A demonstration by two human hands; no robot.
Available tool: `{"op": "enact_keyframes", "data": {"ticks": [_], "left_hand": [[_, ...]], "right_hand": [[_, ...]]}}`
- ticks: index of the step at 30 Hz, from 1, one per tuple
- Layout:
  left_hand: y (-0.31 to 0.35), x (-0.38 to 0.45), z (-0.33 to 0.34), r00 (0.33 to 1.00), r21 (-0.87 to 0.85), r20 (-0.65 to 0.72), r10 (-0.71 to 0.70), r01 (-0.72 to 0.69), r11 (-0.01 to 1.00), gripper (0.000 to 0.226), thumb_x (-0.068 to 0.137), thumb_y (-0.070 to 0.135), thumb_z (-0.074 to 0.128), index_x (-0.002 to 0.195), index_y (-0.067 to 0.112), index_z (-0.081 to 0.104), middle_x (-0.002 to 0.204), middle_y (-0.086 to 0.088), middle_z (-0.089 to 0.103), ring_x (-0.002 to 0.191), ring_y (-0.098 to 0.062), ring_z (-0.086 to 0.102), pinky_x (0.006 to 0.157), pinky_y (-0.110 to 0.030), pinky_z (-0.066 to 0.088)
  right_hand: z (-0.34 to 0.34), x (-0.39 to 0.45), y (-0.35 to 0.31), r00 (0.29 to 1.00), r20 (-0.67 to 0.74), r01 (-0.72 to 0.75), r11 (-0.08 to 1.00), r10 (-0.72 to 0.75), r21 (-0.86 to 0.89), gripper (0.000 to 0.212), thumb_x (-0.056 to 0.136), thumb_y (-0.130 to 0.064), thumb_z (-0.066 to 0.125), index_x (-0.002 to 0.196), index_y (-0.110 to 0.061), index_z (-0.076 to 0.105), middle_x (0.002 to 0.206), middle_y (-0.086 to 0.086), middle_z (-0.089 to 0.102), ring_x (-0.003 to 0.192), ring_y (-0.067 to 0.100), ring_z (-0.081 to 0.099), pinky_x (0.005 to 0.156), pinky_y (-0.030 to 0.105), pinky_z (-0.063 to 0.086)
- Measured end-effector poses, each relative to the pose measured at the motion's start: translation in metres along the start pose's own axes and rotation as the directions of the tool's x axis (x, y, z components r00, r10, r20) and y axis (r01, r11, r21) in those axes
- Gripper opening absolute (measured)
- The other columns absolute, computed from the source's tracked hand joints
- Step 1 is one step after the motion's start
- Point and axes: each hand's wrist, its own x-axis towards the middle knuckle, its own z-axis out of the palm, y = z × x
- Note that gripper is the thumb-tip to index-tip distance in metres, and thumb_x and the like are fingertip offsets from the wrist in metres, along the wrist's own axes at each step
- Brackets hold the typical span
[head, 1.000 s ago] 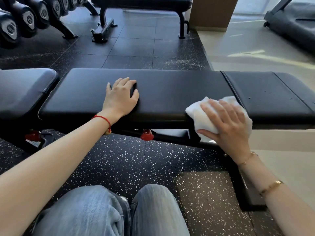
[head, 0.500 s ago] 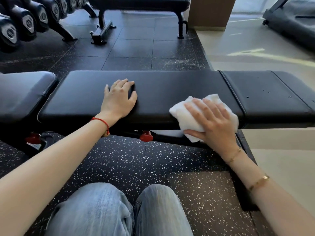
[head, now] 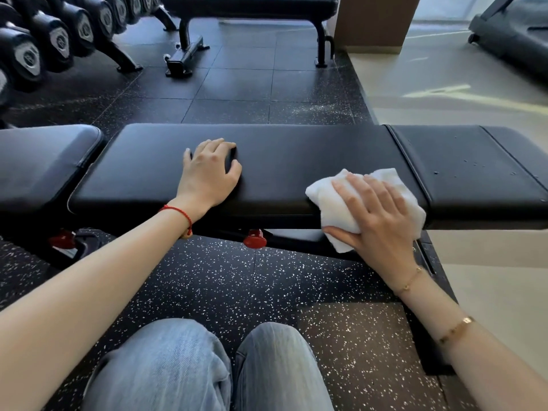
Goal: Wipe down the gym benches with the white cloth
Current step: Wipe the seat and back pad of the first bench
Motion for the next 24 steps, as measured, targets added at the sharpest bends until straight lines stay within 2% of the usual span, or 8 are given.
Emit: {"op": "enact_keyframes", "data": {"ticks": [6, 10, 14, 16, 21, 24], "left_hand": [[-0.002, 0.001, 0.003, 1.0, -0.008, -0.02, 0.003, -0.003, 1.0, 0.039, 0.094, 0.031, 0.048, 0.131, 0.02, 0.055, 0.144, -0.003, 0.052, 0.139, -0.023, 0.04, 0.117, -0.055, 0.022], [-0.006, 0.001, 0.004, 1.0, -0.007, -0.018, 0.008, -0.008, 1.0, 0.042, 0.095, 0.034, 0.047, 0.134, 0.021, 0.055, 0.146, -0.002, 0.051, 0.14, -0.021, 0.038, 0.117, -0.054, 0.022], [-0.004, 0.002, 0.005, 1.0, 0.001, -0.021, -0.006, 0.006, 1.0, 0.042, 0.094, 0.034, 0.047, 0.133, 0.021, 0.055, 0.145, -0.002, 0.051, 0.14, -0.021, 0.039, 0.117, -0.055, 0.022], [-0.002, 0.003, 0.005, 1.0, 0.0, -0.029, -0.005, 0.005, 1.0, 0.041, 0.093, 0.033, 0.048, 0.131, 0.02, 0.056, 0.142, -0.002, 0.053, 0.137, -0.021, 0.041, 0.116, -0.055, 0.024], [-0.002, 0.002, 0.005, 0.999, -0.007, -0.044, -0.001, 0.001, 1.0, 0.039, 0.092, 0.031, 0.05, 0.128, 0.02, 0.057, 0.139, -0.003, 0.055, 0.135, -0.023, 0.043, 0.114, -0.054, 0.025], [-0.002, 0.002, 0.004, 0.999, -0.017, -0.045, -0.008, 0.007, 1.0, 0.039, 0.092, 0.032, 0.05, 0.129, 0.021, 0.057, 0.141, -0.003, 0.054, 0.136, -0.022, 0.042, 0.116, -0.053, 0.024]], "right_hand": [[0.011, 0.029, -0.089, 0.999, 0.012, 0.034, 0.999, -0.034, 0.008, 0.068, 0.098, -0.068, 0.036, 0.145, -0.02, 0.049, 0.147, 0.008, 0.051, 0.132, 0.035, 0.05, 0.11, 0.05, 0.038], [0.012, 0.018, -0.064, 0.996, -0.035, 0.08, 0.996, -0.079, 0.038, 0.067, 0.099, -0.062, 0.044, 0.146, -0.016, 0.048, 0.147, 0.008, 0.051, 0.135, 0.031, 0.049, 0.113, 0.048, 0.037], [0.008, 0.003, -0.026, 1.0, -0.012, -0.028, 1.0, 0.028, -0.004, 0.072, 0.095, -0.069, 0.047, 0.147, -0.018, 0.046, 0.146, 0.007, 0.05, 0.135, 0.031, 0.047, 0.113, 0.047, 0.035], [0.01, 0.006, -0.034, 0.998, -0.006, -0.059, 0.998, 0.059, -0.026, 0.072, 0.095, -0.071, 0.043, 0.146, -0.02, 0.046, 0.144, 0.008, 0.051, 0.132, 0.034, 0.048, 0.112, 0.05, 0.034], [0.014, 0.028, -0.096, 0.999, 0.035, 0.03, 0.999, -0.029, -0.024, 0.067, 0.097, -0.068, 0.038, 0.147, -0.024, 0.044, 0.147, 0.008, 0.049, 0.131, 0.036, 0.049, 0.112, 0.051, 0.034], [0.014, 0.022, -0.092, 0.996, 0.065, 0.055, 0.998, -0.054, -0.004, 0.064, 0.099, -0.066, 0.038, 0.149, -0.025, 0.043, 0.148, 0.007, 0.049, 0.135, 0.033, 0.047, 0.113, 0.049, 0.036]]}}
